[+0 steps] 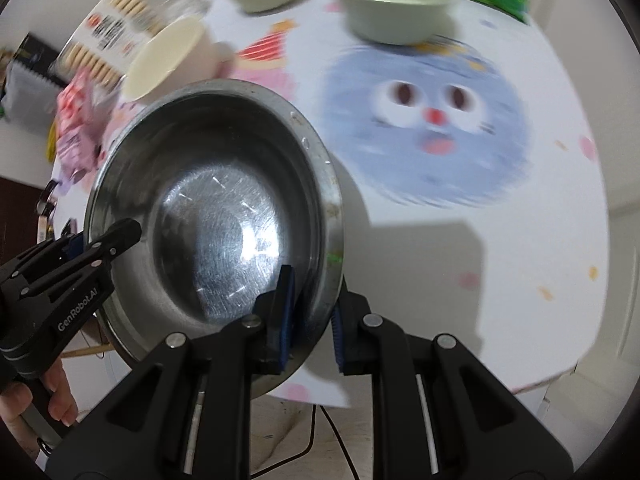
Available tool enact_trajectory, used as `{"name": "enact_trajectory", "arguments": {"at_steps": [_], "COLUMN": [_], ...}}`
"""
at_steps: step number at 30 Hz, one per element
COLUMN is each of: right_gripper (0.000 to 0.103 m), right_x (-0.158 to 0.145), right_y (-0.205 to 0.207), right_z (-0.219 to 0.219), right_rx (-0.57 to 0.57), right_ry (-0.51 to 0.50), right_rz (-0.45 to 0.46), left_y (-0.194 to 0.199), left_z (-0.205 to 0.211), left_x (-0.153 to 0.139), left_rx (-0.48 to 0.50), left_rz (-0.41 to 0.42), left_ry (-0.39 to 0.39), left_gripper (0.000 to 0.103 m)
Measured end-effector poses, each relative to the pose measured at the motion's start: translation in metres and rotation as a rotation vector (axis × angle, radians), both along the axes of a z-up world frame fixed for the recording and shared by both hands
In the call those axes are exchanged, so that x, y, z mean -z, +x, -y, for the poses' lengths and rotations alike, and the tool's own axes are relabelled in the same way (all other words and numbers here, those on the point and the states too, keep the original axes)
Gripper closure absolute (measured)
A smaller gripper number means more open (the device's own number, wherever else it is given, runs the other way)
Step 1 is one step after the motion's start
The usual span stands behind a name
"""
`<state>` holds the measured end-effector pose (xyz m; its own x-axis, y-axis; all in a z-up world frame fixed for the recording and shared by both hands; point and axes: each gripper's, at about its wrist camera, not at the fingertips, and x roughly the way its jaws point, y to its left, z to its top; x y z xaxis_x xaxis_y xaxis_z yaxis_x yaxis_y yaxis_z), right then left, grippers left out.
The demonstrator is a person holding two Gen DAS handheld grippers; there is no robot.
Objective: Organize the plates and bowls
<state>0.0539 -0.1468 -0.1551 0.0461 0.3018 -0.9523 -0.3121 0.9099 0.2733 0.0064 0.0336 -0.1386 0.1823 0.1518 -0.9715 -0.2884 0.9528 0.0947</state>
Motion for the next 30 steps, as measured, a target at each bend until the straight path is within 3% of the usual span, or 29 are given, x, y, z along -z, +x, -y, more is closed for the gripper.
{"name": "enact_trajectory", "arguments": {"at_steps": [6, 18, 21, 23, 24, 26, 30], "right_gripper": [0.084, 0.083, 0.082, 0.075, 0.065, 0.056, 0.056], "right_x": [0.005, 0.013, 0.011, 0.009, 0.006, 0.0, -0.016], "right_y": [-0.004, -0.009, -0.011, -0.012, -0.012, -0.013, -0.012], "right_z": [-0.054, -0.077, -0.077, -0.074, -0.072, -0.065, -0.049], "right_rx": [-0.089, -0.136, -0.142, -0.138, -0.135, -0.127, -0.108], "right_ry": [-0.012, -0.049, -0.057, -0.056, -0.056, -0.051, -0.027], "right_rz": [0.003, 0.01, 0.022, 0.03, 0.037, 0.05, 0.08], "left_y": [-0.013, -0.014, -0.014, -0.015, -0.017, -0.022, -0.032], "left_z": [-0.037, -0.043, -0.042, -0.044, -0.045, -0.045, -0.045], "left_x": [0.012, 0.027, 0.03, 0.027, 0.024, 0.017, -0.009], "left_rx": [-0.068, -0.083, -0.073, -0.074, -0.074, -0.067, -0.072], "left_rz": [-0.014, -0.023, -0.035, -0.019, -0.011, -0.002, 0.027], "left_ry": [-0.011, -0.001, 0.005, 0.004, 0.002, 0.011, 0.065], "left_gripper": [0.078, 0.075, 0.06, 0.034, 0.033, 0.03, 0.026]}}
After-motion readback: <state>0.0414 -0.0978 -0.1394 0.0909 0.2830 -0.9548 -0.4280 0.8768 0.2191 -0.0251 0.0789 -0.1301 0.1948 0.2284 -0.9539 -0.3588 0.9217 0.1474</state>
